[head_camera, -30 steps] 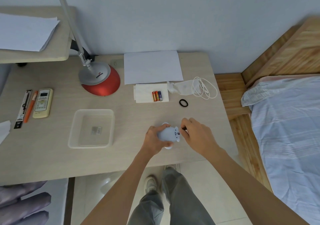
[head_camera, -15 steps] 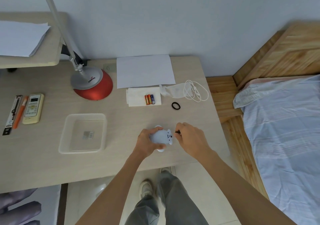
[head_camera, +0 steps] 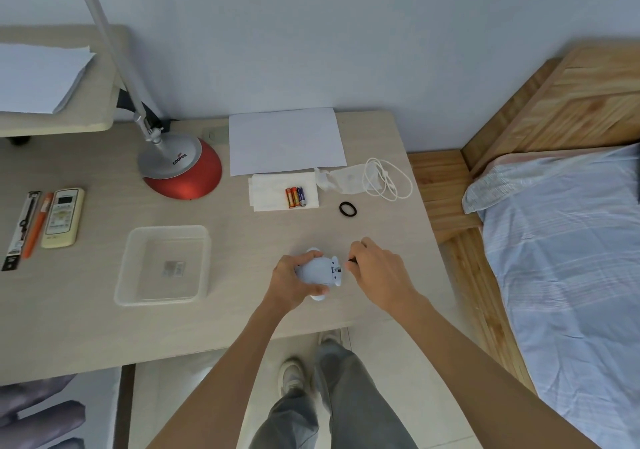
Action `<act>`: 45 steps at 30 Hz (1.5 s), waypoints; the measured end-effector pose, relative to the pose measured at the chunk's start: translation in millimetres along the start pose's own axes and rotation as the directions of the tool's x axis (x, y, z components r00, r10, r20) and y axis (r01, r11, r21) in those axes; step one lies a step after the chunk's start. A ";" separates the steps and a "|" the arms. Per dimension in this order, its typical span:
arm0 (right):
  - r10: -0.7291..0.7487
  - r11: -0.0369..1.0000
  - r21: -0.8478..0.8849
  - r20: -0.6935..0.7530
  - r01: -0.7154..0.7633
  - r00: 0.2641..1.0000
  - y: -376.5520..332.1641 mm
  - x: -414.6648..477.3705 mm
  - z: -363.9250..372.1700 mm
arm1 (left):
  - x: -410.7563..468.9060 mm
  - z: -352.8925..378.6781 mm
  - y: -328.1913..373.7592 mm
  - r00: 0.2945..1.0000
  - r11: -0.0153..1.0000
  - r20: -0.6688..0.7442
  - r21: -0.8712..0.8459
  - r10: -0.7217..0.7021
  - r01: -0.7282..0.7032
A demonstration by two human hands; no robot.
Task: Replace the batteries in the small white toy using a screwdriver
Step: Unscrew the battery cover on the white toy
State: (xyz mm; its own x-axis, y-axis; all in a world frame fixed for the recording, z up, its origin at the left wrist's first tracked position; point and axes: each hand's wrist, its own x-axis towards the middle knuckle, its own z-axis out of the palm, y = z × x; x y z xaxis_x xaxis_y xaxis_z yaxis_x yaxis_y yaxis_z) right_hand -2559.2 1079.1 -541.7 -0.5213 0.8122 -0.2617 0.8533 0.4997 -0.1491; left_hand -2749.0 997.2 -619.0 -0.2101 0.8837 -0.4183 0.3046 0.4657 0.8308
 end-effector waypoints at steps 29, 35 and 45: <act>-0.035 0.993 0.112 0.069 0.027 0.997 5.9 -6.3 1.7 | -1.3 1.2 -1.0 0.999 0.999 -0.013 0.022 -0.029 0.029; -0.044 0.994 0.108 0.097 0.033 0.994 6.7 -1.9 -0.8 | -1.8 1.5 -1.4 1.000 1.000 -0.009 0.008 -0.019 0.019; -0.054 0.987 0.158 0.101 0.038 0.993 0.1 -2.8 -5.0 | -1.8 2.1 -0.4 1.000 1.000 -0.010 0.008 -0.029 0.030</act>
State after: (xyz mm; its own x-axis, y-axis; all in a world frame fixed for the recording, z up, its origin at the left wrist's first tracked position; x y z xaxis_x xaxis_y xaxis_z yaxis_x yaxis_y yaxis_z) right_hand -2557.6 1078.4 -536.2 -0.5631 0.7495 -0.3482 0.8239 0.4760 -0.3077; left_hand -2746.7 995.5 -619.3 -0.2281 0.8691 -0.4390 0.3055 0.4920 0.8152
